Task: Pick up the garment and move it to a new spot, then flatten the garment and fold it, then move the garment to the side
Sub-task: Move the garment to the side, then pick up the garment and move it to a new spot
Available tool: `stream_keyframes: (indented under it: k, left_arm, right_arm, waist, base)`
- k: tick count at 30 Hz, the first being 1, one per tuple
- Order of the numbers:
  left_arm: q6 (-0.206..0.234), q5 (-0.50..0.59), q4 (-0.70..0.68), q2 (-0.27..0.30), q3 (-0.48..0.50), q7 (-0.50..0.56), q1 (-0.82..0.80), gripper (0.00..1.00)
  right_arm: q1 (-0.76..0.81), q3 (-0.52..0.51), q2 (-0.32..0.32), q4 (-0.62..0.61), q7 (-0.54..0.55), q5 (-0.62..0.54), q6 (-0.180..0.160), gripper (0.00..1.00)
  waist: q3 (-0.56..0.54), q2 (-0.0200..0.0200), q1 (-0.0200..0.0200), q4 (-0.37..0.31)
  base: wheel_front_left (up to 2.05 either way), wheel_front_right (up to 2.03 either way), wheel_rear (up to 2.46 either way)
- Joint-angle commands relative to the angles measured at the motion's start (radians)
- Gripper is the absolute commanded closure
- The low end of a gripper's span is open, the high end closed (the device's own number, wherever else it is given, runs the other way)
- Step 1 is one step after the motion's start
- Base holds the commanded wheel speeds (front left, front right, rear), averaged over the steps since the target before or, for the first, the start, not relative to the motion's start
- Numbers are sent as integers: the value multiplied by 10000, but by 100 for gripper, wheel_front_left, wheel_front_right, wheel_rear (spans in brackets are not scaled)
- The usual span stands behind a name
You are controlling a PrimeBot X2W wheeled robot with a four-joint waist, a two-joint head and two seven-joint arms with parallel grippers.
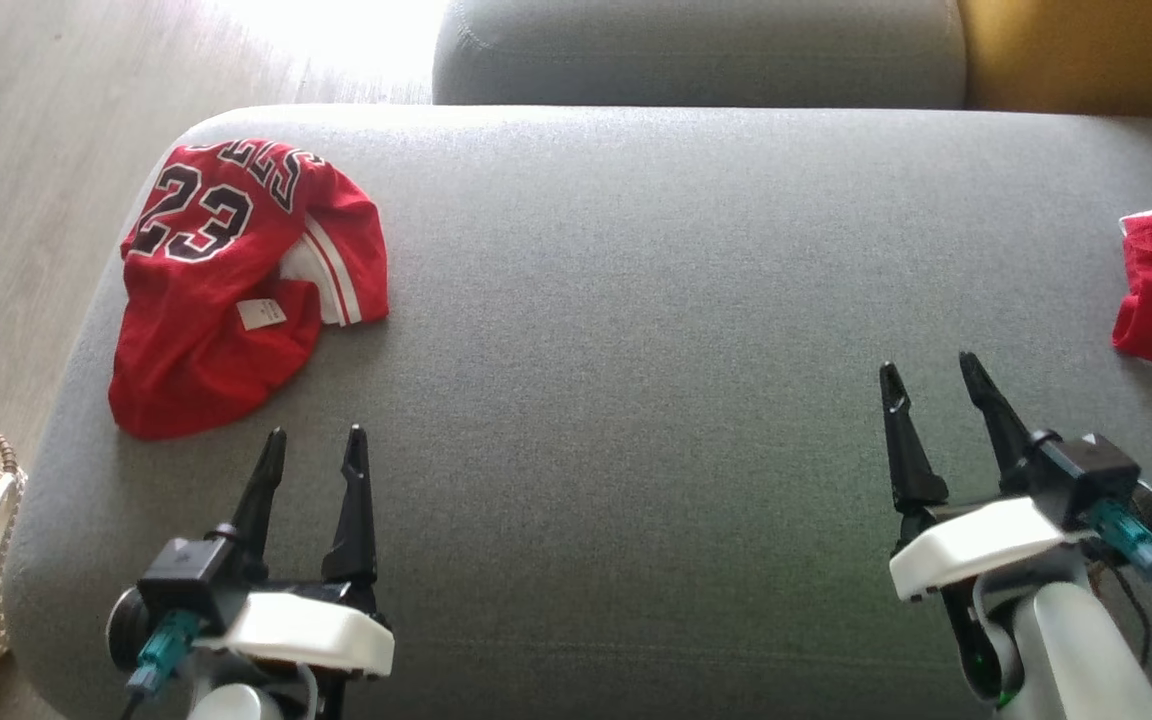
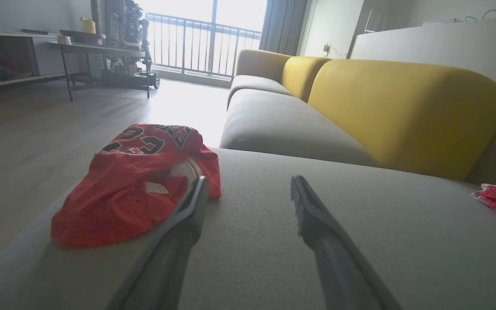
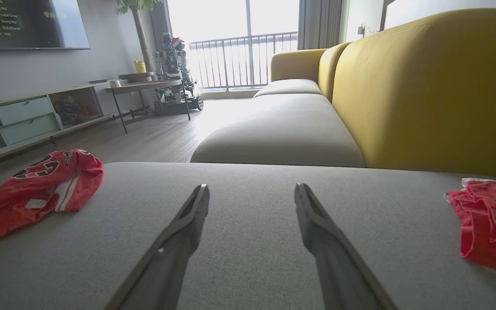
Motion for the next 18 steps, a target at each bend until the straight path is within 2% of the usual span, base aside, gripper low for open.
stream_keyframes:
  k: [1, 18]
  left_arm:
    - [9, -15, -282, 27, 361, -51, -232, 0]
    - [67, -180, -294, 27, 192, -51, -185, 0]
  right_arm:
    - [-169, 179, 100, -462, -128, 140, -4, 0]
    - [223, 44, 104, -1135, -134, 134, -4, 0]
  waist:
    - [-38, -1, 1, 18]
    - [-24, -1, 1, -43]
  base:
    - [0, 0, 0]
    - [0, 0, 0]
